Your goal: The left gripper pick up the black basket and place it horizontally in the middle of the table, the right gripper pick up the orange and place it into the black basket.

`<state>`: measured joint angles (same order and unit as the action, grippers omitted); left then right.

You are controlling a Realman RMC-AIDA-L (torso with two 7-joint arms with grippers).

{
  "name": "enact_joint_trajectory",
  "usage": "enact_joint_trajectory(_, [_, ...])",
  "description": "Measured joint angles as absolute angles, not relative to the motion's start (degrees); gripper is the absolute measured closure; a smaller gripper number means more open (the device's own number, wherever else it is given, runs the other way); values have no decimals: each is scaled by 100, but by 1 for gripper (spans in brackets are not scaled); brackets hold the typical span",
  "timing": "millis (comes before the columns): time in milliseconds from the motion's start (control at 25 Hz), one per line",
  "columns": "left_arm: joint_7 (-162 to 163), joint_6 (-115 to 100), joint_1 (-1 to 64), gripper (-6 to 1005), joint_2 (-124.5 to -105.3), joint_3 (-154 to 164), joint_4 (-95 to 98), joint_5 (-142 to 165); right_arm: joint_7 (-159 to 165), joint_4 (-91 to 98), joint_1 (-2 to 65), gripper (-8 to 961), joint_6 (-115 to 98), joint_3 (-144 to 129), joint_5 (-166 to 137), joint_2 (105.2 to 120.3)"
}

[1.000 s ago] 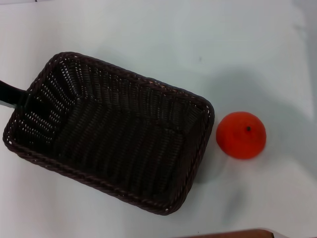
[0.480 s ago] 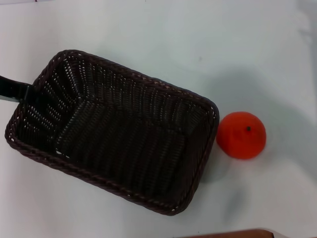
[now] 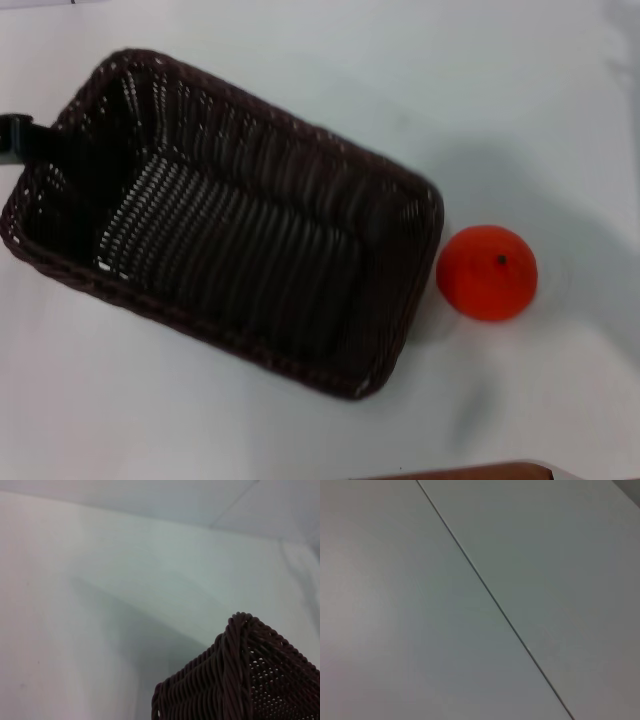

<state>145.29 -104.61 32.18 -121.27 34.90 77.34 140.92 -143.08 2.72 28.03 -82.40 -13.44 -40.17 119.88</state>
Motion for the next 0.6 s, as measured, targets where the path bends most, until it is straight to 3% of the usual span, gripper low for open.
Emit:
enact_joint_trajectory(440, [14634,-10504,2971,826,-12116,2631,7401,13464,-14244,273,2810,127,-8198,-1344,-4016,11979])
enact_joint_trajectory(600, [14651,-10129,2815,826,-12304,2453,7190,13217,-14244,273,2827,129,-8117,-1345,-4016,11979])
